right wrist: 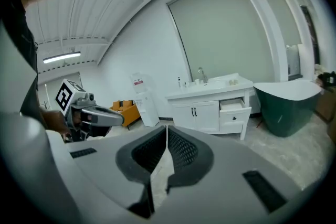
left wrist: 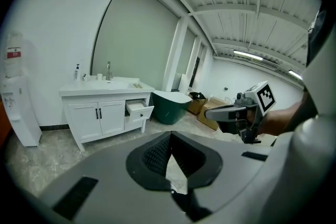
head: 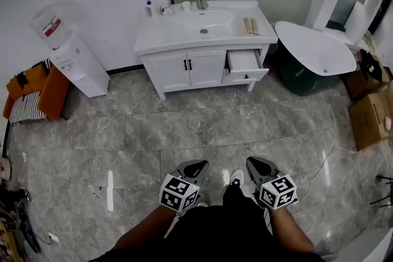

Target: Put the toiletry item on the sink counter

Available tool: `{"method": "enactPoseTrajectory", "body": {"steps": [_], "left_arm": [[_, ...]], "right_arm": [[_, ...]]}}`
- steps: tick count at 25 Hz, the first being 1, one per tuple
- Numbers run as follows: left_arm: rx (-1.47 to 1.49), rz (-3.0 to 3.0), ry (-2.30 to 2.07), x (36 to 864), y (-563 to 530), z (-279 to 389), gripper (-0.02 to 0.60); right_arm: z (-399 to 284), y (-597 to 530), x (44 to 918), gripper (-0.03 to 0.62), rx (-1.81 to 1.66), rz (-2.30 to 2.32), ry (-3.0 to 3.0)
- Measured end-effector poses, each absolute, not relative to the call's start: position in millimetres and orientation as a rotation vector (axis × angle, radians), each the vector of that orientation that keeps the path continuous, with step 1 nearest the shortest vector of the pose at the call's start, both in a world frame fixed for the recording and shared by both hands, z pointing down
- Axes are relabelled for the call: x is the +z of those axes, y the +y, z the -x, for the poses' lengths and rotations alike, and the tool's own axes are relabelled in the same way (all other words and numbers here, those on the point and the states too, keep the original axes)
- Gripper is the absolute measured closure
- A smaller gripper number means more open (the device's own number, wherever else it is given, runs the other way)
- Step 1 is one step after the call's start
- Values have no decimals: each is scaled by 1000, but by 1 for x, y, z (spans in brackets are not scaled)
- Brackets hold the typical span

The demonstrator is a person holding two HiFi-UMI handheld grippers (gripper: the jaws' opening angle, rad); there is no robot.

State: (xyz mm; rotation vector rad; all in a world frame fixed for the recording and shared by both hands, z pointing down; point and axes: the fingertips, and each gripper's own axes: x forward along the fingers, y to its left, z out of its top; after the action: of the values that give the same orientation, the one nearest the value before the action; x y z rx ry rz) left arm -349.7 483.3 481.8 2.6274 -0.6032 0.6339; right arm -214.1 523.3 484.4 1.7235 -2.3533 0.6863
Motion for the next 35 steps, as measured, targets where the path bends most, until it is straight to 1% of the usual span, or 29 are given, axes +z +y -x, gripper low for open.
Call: {"method": "enactPoseTrajectory", "body": {"steps": [11, 20, 25, 35], "left_arm": [[626, -2635, -687, 460, 402, 242, 581], [615, -2646, -731, 459, 366, 163, 581], [640, -2614, -753, 466, 350, 153, 581], [641, -2541, -767, 494, 286, 147, 581]], "right_arm": [[104, 436, 472, 591, 652, -1669, -2419], [32, 399, 476, 591, 594, -1608, -2444], [10, 380, 483, 591, 636, -1617, -2439], [3, 321, 500, 591, 656, -1571, -2423]]}}
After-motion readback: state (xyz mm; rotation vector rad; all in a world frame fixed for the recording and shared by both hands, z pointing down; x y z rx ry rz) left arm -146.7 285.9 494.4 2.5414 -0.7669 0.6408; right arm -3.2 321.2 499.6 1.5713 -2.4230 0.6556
